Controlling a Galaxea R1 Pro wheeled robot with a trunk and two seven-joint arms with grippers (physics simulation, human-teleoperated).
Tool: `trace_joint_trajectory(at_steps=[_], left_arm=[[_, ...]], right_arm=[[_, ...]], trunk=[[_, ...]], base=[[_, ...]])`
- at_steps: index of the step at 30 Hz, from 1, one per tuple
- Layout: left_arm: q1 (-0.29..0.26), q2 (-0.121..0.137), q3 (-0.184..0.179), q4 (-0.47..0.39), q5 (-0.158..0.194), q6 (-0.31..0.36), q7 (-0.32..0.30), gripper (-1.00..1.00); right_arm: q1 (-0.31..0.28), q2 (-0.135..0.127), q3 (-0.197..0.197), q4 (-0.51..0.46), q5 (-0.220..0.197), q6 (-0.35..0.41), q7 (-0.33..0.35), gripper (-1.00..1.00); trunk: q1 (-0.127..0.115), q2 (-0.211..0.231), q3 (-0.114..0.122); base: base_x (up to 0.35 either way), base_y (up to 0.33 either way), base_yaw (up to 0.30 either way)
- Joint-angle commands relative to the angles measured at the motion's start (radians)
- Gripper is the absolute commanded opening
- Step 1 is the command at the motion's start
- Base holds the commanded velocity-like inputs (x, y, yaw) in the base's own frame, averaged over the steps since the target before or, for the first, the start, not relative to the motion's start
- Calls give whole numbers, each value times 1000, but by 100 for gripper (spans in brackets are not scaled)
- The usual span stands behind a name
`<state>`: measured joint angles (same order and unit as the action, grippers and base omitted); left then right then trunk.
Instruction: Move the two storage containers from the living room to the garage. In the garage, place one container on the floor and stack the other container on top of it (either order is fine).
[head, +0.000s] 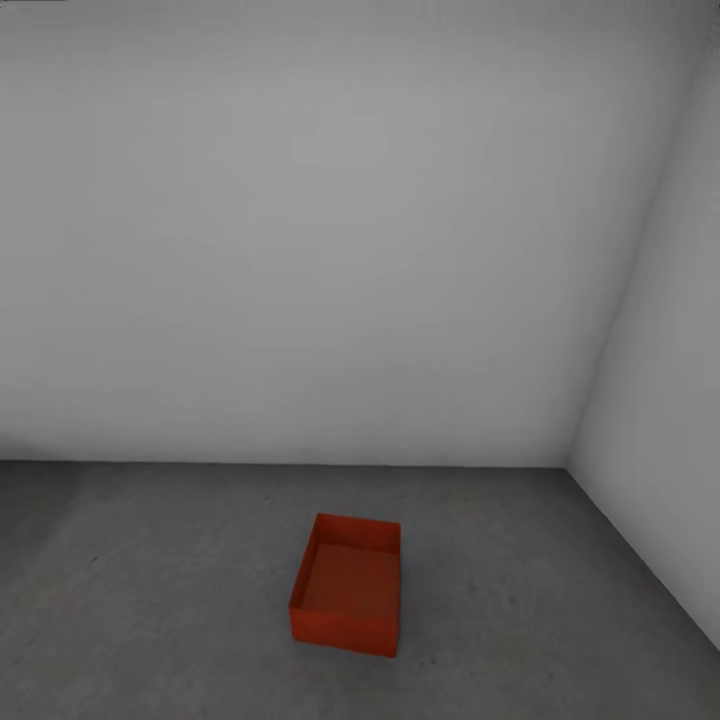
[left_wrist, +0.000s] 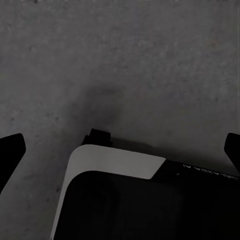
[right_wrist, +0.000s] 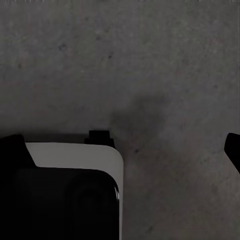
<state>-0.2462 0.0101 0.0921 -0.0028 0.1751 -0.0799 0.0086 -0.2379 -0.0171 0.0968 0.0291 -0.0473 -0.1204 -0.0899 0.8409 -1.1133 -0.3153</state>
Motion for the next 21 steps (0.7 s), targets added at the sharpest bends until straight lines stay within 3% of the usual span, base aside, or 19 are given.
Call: trace_joint_trajectory(at_steps=[1,21], left_arm=[[-1,0,8,1,0,-3,1,100],[-1,-1,5,0,-4,-3,1,100]], right_arm=[[-1,0,8,3,-5,-5,-2,100],[-1,-1,13,2,15,-4,-12,100]], trunk=[[0,-1,0],[0,-1,8]], base=[[0,0,0],[0,0,0]])
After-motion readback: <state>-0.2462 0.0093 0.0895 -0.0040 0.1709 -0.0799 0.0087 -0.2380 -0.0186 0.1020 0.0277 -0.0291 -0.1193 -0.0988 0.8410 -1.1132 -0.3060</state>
